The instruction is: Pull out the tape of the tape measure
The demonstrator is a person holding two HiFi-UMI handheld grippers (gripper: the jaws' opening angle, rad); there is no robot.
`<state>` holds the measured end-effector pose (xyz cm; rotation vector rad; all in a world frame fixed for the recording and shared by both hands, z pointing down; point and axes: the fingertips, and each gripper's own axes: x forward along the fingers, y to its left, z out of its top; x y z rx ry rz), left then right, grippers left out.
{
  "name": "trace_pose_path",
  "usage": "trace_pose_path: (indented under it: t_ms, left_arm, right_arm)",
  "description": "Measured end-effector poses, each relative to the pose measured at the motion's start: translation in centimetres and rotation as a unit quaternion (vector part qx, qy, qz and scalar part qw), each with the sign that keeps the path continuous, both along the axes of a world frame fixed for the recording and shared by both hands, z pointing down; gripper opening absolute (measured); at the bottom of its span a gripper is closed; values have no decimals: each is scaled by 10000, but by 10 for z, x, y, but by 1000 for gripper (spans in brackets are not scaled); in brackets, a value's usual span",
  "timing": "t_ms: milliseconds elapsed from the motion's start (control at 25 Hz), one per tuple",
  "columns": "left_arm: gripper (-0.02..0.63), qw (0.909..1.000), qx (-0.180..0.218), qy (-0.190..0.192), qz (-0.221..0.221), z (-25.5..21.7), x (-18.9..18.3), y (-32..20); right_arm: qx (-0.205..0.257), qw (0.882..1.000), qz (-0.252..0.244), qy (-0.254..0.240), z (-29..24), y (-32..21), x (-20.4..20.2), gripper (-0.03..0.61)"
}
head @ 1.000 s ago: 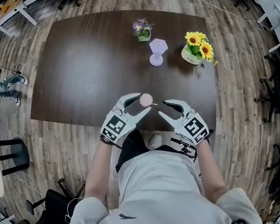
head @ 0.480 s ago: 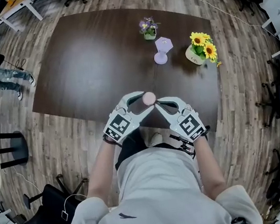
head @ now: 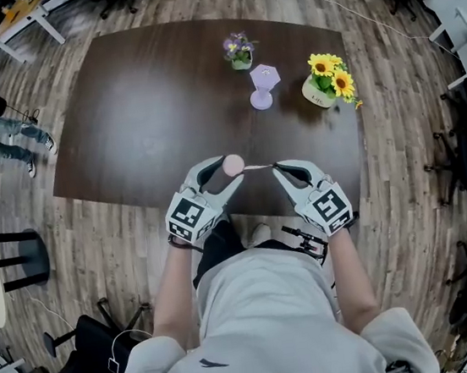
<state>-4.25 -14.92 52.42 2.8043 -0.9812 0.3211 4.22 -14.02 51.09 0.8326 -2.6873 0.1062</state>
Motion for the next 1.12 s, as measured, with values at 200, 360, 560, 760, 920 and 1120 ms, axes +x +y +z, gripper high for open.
trace_pose_path:
  t_ms: [200, 360, 560, 760, 920, 1120]
  left_arm:
    - [229, 9997, -9, -2, -242, 0, -13, -3]
    - [229, 9983, 33, 36, -588, -1, -30, -9]
    - [229, 9960, 20, 174, -881, -1, -42, -15]
    - [229, 9950, 0, 117, -997, 4, -46, -15]
    - [229, 9932, -21, 62, -1165, 7, -54, -19]
    - [229, 9946, 209, -492, -893, 13, -43, -19]
  right_arm:
    - [-83, 9989, 445, -97, 3, -4, 29, 5]
    - [-104, 9961, 864, -114, 5, -11, 55, 5]
    - [-158, 9916, 1278, -81, 9, -17, 85, 5]
    - [-165, 9839, 1777, -31, 13, -20, 118, 5]
    - [-213, 9765, 2147, -28, 14, -22, 144, 5]
    - [-268, 9717, 2345, 66, 19, -22, 160, 5]
